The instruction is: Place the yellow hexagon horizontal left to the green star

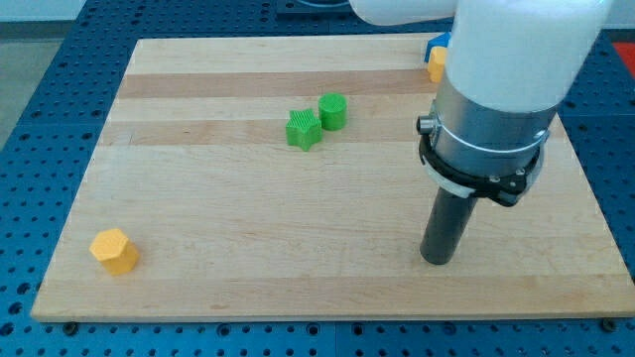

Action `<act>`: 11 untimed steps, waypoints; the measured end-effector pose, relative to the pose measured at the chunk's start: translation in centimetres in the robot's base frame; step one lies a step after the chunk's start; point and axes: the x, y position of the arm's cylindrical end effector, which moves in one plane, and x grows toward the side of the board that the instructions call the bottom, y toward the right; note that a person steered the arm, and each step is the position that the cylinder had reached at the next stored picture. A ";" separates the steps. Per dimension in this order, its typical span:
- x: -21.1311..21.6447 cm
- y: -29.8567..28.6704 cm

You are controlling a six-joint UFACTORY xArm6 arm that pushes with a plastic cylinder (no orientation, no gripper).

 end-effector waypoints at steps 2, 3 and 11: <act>1.9 -1.1; 4.8 -9.7; -11.2 -32.2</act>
